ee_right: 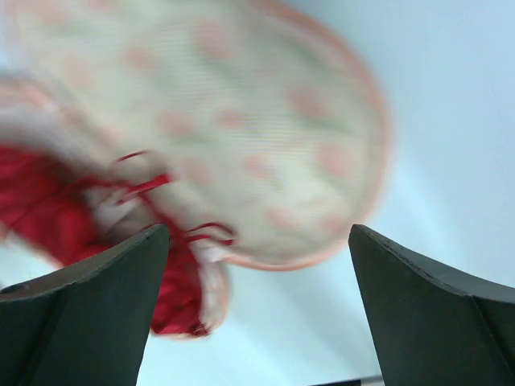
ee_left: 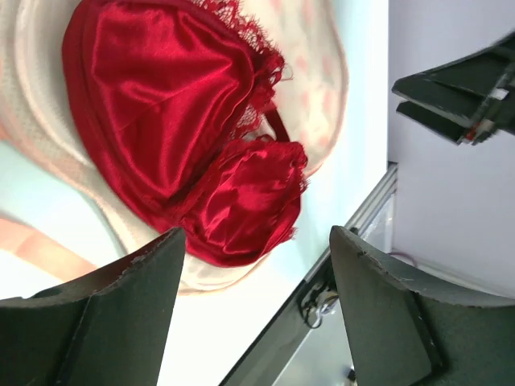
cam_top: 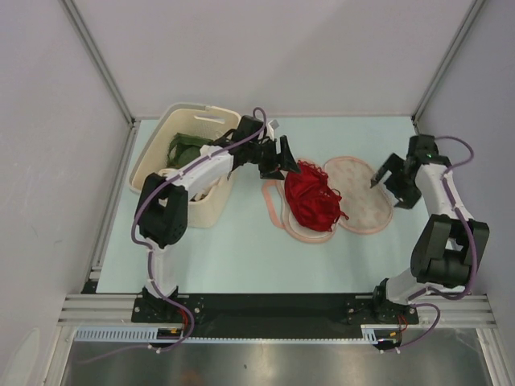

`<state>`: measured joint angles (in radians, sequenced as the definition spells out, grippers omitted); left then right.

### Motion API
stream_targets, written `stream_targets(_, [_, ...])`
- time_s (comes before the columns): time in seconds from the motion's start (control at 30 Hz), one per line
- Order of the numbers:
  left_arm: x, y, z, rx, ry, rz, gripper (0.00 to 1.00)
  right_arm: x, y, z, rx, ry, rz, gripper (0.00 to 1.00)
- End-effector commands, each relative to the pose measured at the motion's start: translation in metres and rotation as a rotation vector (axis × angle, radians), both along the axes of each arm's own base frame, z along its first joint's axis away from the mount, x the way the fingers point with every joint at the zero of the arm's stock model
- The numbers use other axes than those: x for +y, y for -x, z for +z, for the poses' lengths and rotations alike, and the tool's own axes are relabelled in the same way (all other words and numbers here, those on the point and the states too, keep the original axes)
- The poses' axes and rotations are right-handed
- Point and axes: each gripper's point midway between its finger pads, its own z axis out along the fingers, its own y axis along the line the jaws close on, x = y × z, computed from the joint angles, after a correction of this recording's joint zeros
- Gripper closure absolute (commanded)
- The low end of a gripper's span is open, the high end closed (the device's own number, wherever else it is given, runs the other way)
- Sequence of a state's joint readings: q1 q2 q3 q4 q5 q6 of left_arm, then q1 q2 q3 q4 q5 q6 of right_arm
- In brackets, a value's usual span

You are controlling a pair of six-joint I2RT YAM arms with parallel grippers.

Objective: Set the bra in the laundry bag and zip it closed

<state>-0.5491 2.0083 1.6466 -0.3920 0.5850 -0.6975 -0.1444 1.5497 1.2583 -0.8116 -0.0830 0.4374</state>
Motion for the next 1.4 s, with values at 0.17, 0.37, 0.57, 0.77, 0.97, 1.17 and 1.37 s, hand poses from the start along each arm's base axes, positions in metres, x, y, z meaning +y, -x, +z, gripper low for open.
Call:
stream_targets(0.17, [0.026,0.035,0.01,-0.031,-0.046,-0.034,0.23,-0.057,0.053,-0.057,0.055,0.012,-0.341,0.12])
stream_targets(0.37, [0.043,0.057,0.005,-0.033,-0.073,-0.041,0.23,-0.067,0.045,-0.08,0.046,0.043,-0.349,0.23])
stream_targets(0.57, [0.052,0.071,0.003,-0.039,-0.083,-0.053,0.23,-0.075,0.051,-0.098,0.065,0.059,-0.385,0.27])
stream_targets(0.77, [0.053,0.074,0.01,-0.044,-0.074,-0.056,0.23,-0.076,0.042,-0.106,0.021,0.065,-0.359,0.42])
stream_targets(0.97, [0.059,0.08,0.015,-0.051,-0.078,-0.04,0.23,-0.068,0.038,-0.106,-0.001,0.078,-0.291,0.85])
stream_targets(1.17, [0.052,0.07,0.037,-0.083,-0.053,-0.004,0.21,-0.044,0.038,-0.043,-0.114,0.217,-0.202,1.0])
stream_targets(1.37, [0.016,0.056,0.068,-0.012,0.046,0.07,0.17,-0.01,0.038,0.006,-0.266,0.282,-0.087,1.0])
